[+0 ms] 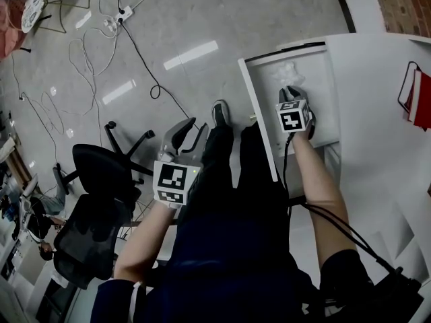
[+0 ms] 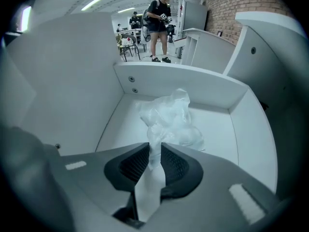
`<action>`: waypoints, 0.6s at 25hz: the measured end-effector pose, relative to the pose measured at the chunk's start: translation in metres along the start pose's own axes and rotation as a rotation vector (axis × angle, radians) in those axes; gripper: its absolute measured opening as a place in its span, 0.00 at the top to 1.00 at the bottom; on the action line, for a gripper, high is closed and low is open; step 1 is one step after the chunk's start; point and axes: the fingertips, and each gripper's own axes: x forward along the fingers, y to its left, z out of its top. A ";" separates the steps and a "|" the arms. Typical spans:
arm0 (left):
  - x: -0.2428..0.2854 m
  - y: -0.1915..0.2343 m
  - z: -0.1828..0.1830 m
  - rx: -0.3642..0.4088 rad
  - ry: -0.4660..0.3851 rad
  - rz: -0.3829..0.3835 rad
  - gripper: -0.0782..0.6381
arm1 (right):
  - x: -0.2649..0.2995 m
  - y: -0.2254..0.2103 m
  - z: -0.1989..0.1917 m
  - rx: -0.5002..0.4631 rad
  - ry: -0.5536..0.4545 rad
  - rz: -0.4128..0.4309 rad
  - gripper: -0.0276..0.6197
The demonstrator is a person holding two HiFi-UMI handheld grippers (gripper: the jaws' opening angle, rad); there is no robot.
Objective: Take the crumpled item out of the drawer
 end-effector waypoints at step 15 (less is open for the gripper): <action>-0.005 -0.013 0.010 0.039 -0.017 -0.034 0.72 | -0.033 0.006 0.009 0.026 -0.074 0.006 0.94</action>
